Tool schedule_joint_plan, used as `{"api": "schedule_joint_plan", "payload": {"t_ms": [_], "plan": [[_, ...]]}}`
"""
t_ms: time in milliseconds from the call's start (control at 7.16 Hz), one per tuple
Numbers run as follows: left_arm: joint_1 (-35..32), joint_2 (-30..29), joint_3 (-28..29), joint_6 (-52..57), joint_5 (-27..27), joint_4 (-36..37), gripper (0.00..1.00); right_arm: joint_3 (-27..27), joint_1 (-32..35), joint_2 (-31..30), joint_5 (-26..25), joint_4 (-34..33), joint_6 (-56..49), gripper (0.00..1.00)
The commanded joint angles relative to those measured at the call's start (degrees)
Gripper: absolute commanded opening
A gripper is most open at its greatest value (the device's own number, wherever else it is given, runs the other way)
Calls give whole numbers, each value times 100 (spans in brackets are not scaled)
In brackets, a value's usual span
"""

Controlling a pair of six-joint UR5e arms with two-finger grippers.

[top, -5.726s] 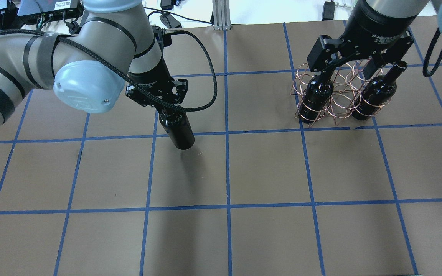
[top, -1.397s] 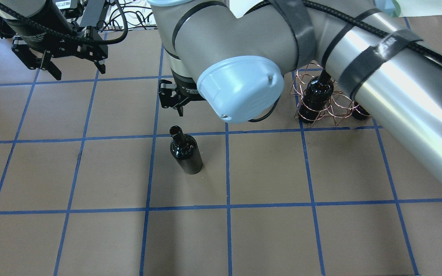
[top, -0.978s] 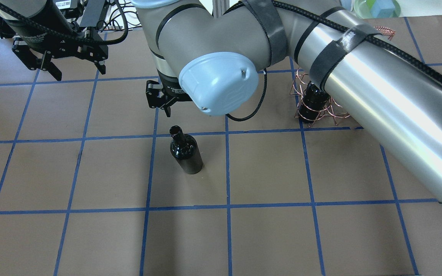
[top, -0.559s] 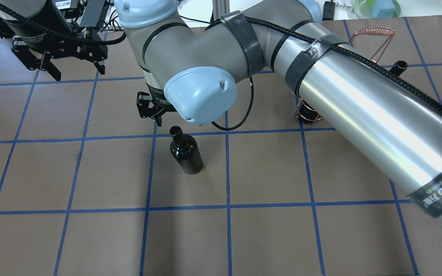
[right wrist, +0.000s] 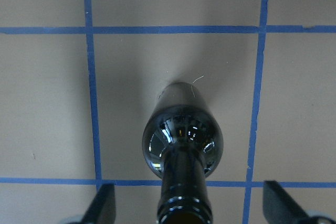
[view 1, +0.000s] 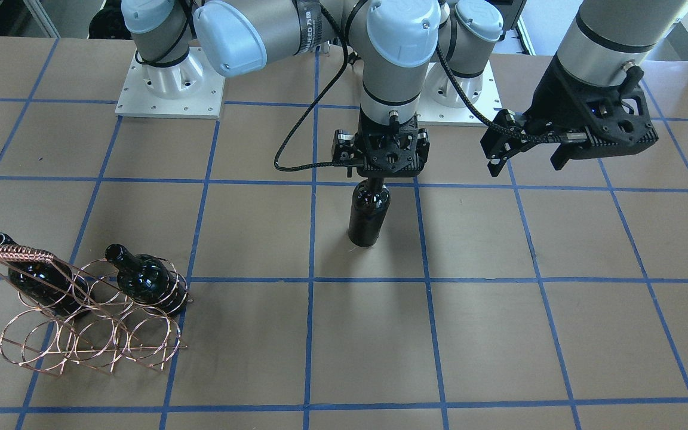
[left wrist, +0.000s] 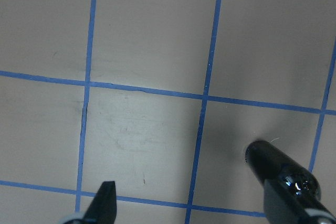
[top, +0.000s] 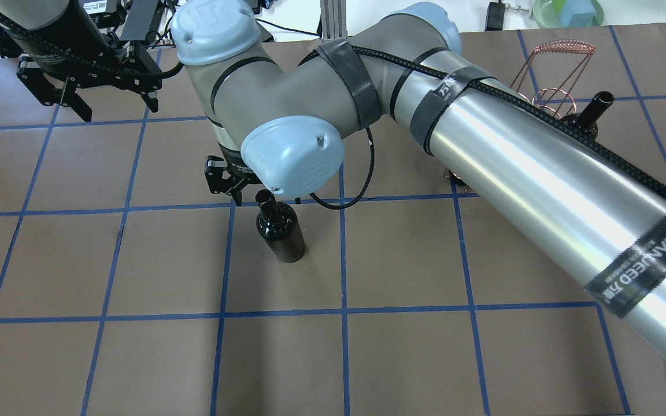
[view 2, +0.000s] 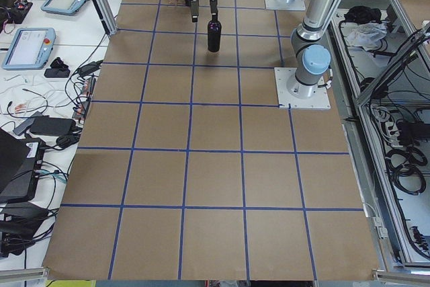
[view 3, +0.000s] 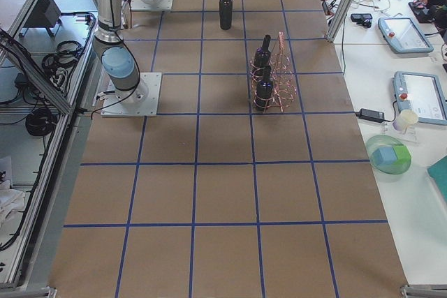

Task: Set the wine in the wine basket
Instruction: 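Lower the right gripper and grasp the standing bottle by its neck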

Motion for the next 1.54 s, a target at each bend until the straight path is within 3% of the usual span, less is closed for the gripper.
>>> {"api": "schedule_joint_plan", "payload": {"t_ms": [0, 140, 279, 419, 559, 978, 1117, 1257, 1397], "plan": [[-6, 3, 0, 0, 0, -32, 100, 112, 59, 39, 2, -32, -38, 96], [-6, 11, -17, 0, 35, -233, 100, 130, 59, 30, 19, -50, -30, 96], [20, 11, -18, 0, 105, -200, 100, 130, 59, 22, 10, -50, -30, 85], [12, 11, -18, -9, 123, -217, 100, 121, 50, 4, 19, -59, -47, 53], [12, 11, -44, 0, 610, -269, 100, 121, 50, -5, 2, -67, -30, 45], [-32, 11, -105, -9, 712, -235, 100, 130, 50, 4, -86, -208, -12, 48], [-41, 38, -97, -52, 425, -209, 100, 130, 50, 4, -95, -208, -12, 62], [-32, 55, -97, -70, -100, -165, 100, 130, 50, 4, -112, -208, -38, 64], [-15, 55, -97, -70, -88, -165, 100, 130, 50, 4, -113, -217, -65, 60]]}}
